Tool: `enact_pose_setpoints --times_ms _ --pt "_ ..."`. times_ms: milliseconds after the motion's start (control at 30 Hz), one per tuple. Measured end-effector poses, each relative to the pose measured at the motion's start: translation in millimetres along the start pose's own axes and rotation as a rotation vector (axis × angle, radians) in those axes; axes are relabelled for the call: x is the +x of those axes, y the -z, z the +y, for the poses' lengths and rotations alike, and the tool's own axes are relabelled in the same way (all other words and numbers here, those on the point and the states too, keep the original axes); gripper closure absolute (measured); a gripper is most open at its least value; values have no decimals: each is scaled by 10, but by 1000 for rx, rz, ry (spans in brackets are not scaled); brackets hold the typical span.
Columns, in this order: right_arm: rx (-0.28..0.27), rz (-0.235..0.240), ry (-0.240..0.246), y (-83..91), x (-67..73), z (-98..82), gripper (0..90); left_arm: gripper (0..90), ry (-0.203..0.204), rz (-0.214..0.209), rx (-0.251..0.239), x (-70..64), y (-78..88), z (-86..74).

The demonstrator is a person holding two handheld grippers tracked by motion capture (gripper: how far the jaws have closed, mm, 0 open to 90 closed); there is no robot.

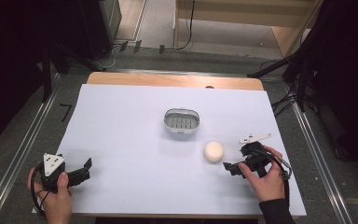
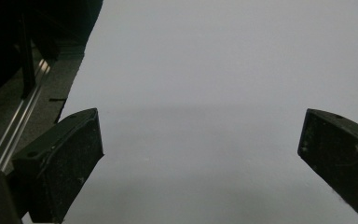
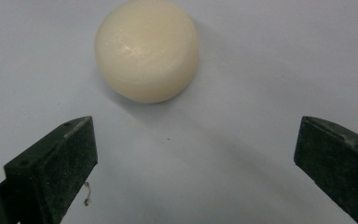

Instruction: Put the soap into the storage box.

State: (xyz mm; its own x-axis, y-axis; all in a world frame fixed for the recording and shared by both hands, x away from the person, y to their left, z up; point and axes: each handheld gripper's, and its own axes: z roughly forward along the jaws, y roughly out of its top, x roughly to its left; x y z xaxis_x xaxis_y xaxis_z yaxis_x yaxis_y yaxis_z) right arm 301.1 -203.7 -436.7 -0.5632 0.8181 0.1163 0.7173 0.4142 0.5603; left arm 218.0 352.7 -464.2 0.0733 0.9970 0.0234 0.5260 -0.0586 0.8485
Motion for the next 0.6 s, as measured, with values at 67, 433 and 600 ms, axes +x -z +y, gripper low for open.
enact_pose_setpoints --times_ms 67,433,600 --pt "1 6 12 -16 23 30 0 4 1 -1 0 -2 -2 0" --pt "15 33 47 -157 175 166 2 4 -3 -4 3 -4 -4 1" --pt "26 37 56 -233 234 223 3 4 0 -6 2 -2 -5 1"
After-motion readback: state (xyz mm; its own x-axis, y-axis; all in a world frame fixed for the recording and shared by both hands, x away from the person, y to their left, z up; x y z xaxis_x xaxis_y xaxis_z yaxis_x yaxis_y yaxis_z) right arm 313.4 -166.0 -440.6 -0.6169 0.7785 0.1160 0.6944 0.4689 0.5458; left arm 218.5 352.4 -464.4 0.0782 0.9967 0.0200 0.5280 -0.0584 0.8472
